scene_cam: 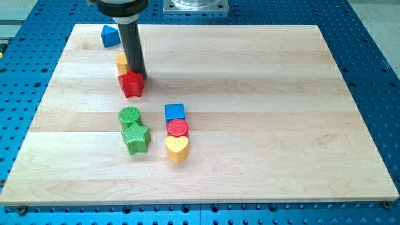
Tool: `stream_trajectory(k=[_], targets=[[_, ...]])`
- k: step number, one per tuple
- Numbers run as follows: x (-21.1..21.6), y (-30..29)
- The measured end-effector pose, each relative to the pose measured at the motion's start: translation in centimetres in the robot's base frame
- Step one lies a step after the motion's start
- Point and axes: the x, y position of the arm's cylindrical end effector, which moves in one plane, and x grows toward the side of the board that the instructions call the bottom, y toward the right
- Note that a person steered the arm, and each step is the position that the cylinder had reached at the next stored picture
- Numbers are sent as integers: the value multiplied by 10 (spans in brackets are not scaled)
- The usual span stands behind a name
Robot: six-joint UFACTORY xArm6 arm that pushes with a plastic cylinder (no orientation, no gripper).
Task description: Move the hexagon to the top right of the red star
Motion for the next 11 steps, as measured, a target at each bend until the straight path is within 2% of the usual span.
stream_trajectory(k=[1, 2, 3, 4, 7, 9, 11], targets=[[-7, -24], [-7, -73], [-15, -86], [-25, -54], [-77, -21], [-84, -10], [-73, 5]])
